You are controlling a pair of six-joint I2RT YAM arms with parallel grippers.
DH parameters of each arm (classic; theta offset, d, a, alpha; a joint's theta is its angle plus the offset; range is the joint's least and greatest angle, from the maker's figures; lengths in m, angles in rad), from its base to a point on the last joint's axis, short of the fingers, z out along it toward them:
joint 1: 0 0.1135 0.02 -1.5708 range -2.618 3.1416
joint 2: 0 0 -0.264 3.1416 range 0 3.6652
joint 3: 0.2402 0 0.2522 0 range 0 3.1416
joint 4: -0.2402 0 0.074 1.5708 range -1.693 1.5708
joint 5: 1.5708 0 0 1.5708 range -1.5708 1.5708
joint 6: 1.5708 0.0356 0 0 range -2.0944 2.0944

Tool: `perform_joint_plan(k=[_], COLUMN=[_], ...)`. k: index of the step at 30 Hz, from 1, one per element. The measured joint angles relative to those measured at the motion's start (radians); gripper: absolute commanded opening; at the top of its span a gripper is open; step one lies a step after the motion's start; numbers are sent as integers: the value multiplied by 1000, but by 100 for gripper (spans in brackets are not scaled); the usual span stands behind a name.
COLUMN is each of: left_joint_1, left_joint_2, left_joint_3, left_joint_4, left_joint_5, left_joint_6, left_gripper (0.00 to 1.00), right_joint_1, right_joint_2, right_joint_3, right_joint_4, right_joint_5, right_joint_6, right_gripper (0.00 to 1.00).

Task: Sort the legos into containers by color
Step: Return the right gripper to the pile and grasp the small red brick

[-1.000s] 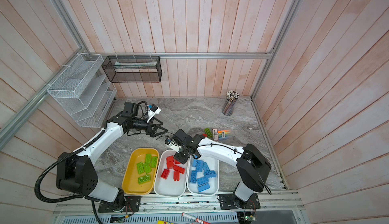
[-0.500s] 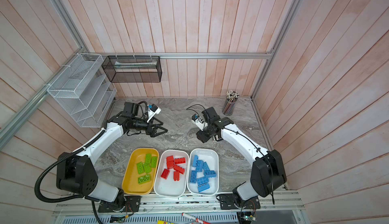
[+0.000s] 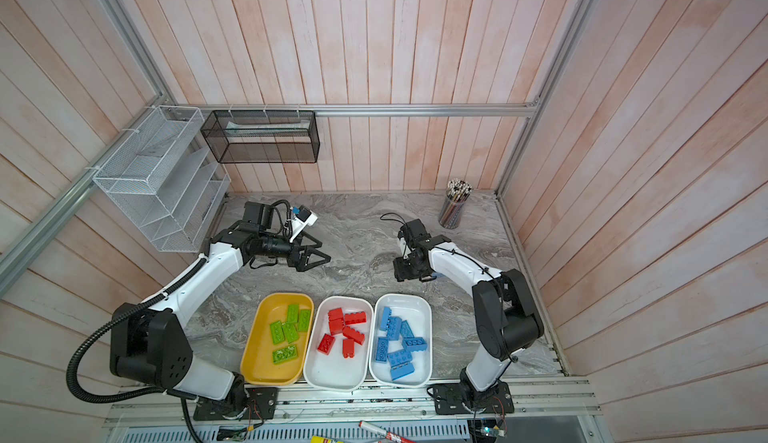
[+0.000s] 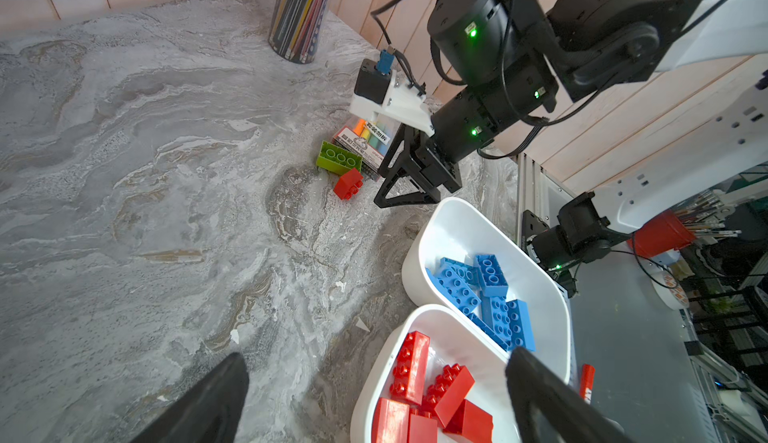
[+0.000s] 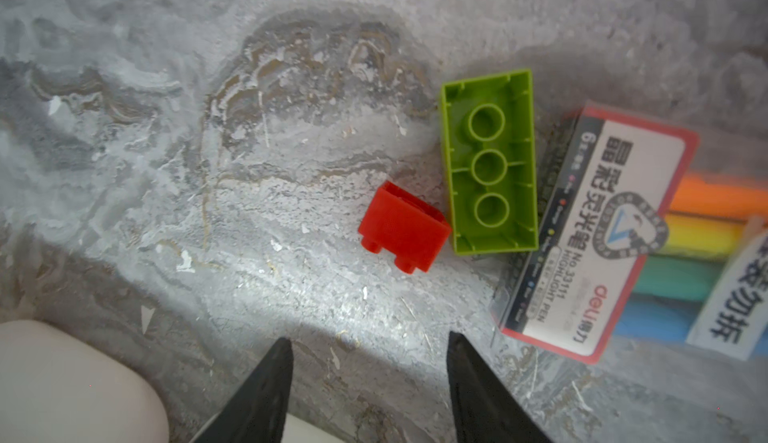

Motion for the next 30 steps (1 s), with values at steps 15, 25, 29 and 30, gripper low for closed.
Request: perform_joint_plan(k=[15, 25, 29, 30], left_joint_1=[0, 0, 0, 0], left_joint_2=[0, 0, 0, 0], left_joint_3=[0, -3, -8, -9], left_joint_4=[1, 1, 1, 1], left_joint_5=[0, 0, 0, 0], left_joint_6=[2, 4, 4, 4], left_gripper=[99, 99, 99, 99], right_joint_1=[10, 23, 24, 26], right_joint_2=[113, 193, 214, 221], right_joint_3=[47, 105, 128, 131], right_joint_4=[121, 126, 125, 125], right_joint_5=[60, 88, 121, 130], right_joint_6=[188, 203, 193, 188], right_gripper=[55, 50, 44, 43])
